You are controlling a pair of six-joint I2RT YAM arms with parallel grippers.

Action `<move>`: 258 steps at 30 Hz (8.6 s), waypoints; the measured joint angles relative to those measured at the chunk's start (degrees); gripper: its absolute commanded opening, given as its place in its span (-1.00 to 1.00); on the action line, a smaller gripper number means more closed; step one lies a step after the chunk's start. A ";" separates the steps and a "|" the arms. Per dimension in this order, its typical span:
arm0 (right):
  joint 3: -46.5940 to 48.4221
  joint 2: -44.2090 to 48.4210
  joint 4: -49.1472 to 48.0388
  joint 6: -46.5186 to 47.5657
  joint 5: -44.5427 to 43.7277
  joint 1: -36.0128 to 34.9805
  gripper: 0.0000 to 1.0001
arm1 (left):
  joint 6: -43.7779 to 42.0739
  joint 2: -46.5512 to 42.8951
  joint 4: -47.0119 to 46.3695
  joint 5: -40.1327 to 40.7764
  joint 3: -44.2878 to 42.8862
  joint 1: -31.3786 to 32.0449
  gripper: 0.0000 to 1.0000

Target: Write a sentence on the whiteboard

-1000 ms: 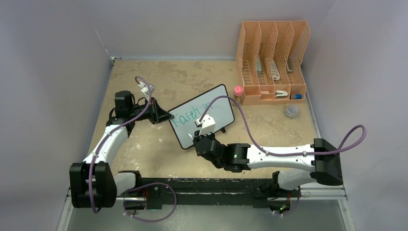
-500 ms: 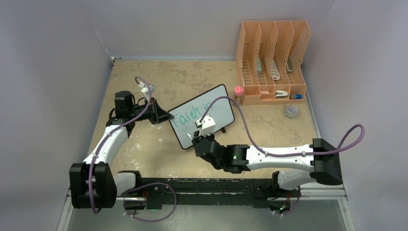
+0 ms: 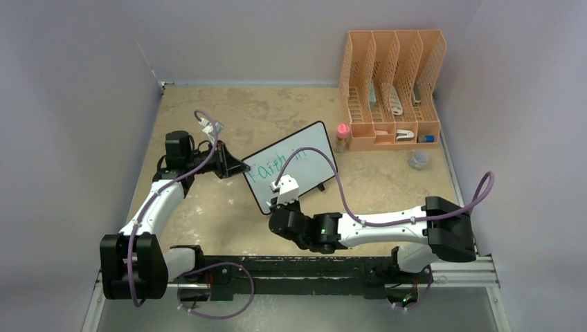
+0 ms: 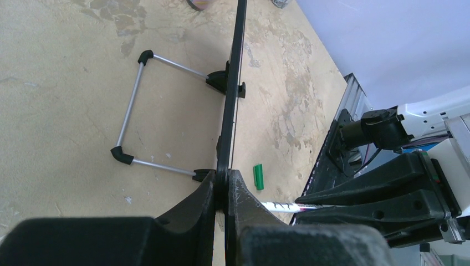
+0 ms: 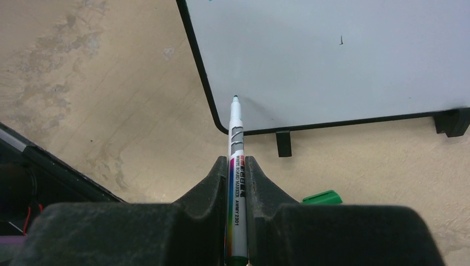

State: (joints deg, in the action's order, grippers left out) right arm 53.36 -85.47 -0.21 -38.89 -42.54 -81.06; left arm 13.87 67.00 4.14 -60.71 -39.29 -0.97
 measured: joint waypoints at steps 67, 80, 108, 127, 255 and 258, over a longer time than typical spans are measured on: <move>5.44 -5.33 1.46 -3.87 -5.11 -0.96 -1.00 | -0.52 0.07 0.00 1.03 0.00 1.49 -1.00; 5.44 -5.33 4.07 -6.10 -7.52 -0.90 -1.00 | -0.55 0.07 0.00 1.03 0.00 1.51 -1.00; 5.05 -2.67 -0.11 -2.62 -6.78 -0.68 -1.00 | -0.55 0.07 -0.02 1.16 -0.02 1.75 -1.00; 5.05 -4.33 0.31 -2.25 -5.90 -0.68 -1.00 | -0.57 0.07 -0.02 1.18 -0.02 1.75 -1.00; 3.37 -3.30 3.56 -4.92 -3.98 0.83 -1.00 | -1.01 0.07 0.24 1.29 -0.04 1.75 -1.00; 3.10 -3.30 4.20 -5.27 -3.74 0.83 -1.00 | -0.98 0.07 0.24 1.31 -0.04 1.75 -1.00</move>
State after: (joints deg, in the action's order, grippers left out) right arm 56.47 -88.77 3.99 -44.16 -46.28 -80.23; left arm 12.88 67.07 4.38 -59.40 -39.33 0.78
